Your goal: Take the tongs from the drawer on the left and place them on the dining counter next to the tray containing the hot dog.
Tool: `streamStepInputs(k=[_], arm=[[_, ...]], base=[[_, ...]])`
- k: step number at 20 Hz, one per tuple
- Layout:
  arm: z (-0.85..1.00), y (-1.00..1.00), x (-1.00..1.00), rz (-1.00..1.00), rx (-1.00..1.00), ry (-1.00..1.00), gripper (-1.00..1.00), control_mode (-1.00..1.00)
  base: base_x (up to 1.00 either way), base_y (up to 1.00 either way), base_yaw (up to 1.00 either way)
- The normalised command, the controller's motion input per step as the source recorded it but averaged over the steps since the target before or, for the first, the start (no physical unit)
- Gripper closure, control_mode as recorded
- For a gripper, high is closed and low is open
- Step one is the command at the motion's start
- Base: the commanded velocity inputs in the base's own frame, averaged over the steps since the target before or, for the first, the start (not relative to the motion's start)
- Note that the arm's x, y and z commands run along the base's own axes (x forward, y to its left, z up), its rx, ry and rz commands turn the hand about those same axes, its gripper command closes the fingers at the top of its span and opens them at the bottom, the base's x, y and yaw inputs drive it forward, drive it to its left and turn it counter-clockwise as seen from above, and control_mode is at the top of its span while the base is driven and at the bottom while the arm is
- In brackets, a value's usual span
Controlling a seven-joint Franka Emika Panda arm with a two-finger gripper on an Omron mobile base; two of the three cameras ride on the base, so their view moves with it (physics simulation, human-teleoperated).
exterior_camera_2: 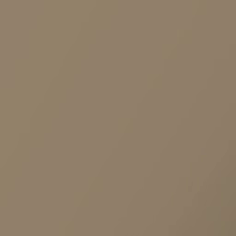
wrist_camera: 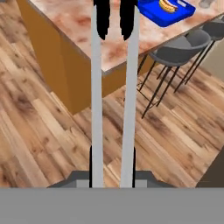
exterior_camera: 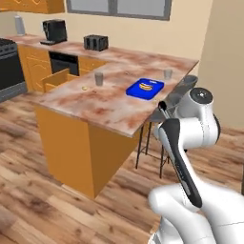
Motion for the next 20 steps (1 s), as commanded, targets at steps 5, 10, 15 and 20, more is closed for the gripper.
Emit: streamStepInputs(k=[5,10,15,20], arm=[[0.00,0.00,0.00,0.00,0.00,0.00,1.00,1.00],[0.00,0.00,0.00,0.00,0.00,0.00,1.00,1.00],[0.00,0.00,0.00,0.00,0.00,0.00,1.00,1.00],[0.00,0.00,0.00,0.00,0.00,0.00,1.00,1.00]], base=[[0.20,-0.78,0.70],[0.06,-0.98,0.62],[0.01,-1.00,0.57],[0.01,-1.00,0.47]])
